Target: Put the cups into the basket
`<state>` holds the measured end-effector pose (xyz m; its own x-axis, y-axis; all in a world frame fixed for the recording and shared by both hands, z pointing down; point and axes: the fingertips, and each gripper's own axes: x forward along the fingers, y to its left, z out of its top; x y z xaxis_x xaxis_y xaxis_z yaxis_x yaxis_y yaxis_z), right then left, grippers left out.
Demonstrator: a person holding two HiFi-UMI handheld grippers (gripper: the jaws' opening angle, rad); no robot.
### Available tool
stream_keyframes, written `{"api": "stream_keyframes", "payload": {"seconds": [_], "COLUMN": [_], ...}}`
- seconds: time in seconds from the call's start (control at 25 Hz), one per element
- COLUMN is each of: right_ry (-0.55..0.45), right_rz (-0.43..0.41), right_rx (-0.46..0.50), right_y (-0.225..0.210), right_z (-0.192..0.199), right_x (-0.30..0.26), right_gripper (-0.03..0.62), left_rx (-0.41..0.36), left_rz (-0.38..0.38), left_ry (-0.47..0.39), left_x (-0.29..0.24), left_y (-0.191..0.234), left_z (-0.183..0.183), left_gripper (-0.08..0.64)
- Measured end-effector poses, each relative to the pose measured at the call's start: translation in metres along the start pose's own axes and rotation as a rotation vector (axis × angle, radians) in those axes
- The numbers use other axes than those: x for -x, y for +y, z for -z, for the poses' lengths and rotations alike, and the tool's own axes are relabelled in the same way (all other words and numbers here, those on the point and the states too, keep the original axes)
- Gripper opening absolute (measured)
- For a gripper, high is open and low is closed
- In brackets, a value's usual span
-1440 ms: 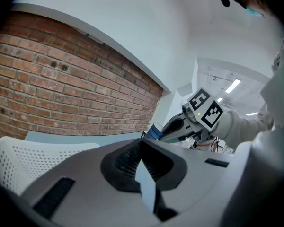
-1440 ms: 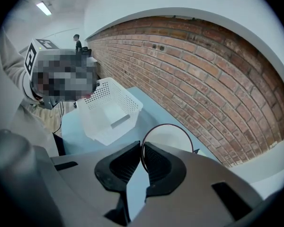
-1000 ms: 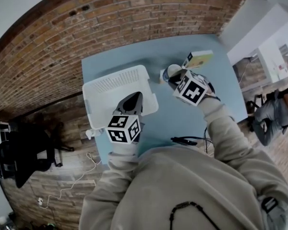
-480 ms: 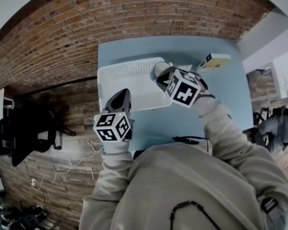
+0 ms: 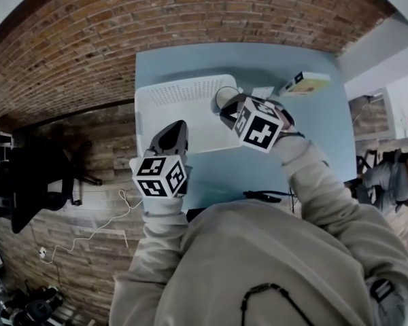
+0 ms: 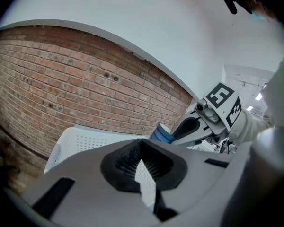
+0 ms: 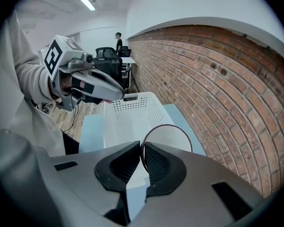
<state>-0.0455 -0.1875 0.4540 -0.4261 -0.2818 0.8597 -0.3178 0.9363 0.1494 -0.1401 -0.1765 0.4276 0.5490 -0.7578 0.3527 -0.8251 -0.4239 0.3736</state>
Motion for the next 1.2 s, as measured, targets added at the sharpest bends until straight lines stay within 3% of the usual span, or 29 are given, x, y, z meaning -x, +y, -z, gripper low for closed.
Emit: {"api": "stream_keyframes", "payload": {"seconds": [0.4, 0.56, 0.92, 1.2], "right_ry": [0.038, 0.059, 0.094, 0.157], "right_rz": [-0.051, -0.079, -0.154, -0.220], "right_rx": [0.042, 0.048, 0.058, 0.074], "right_y": [-0.008, -0.012, -0.015, -0.003], "right_z": [-0.013, -0.016, -0.019, -0.001], "right_x": [-0.032, -0.051, -0.106, -0.155], "right_gripper": [0.040, 0.040, 0.040, 0.040], "left_rx": [0.044, 0.073, 0.155, 0.225], "left_rz": [0.024, 0.084, 0.084, 0.137], "left_ry": [0.008, 0.017, 0.095, 0.102], "left_x": [-0.025, -0.036, -0.073, -0.092], "left_y": [0.015, 0.019, 0.053, 0.056], "left_z": [-0.007, -0.007, 0.002, 0.002], "left_gripper": [-0.011, -0.011, -0.011, -0.011]}}
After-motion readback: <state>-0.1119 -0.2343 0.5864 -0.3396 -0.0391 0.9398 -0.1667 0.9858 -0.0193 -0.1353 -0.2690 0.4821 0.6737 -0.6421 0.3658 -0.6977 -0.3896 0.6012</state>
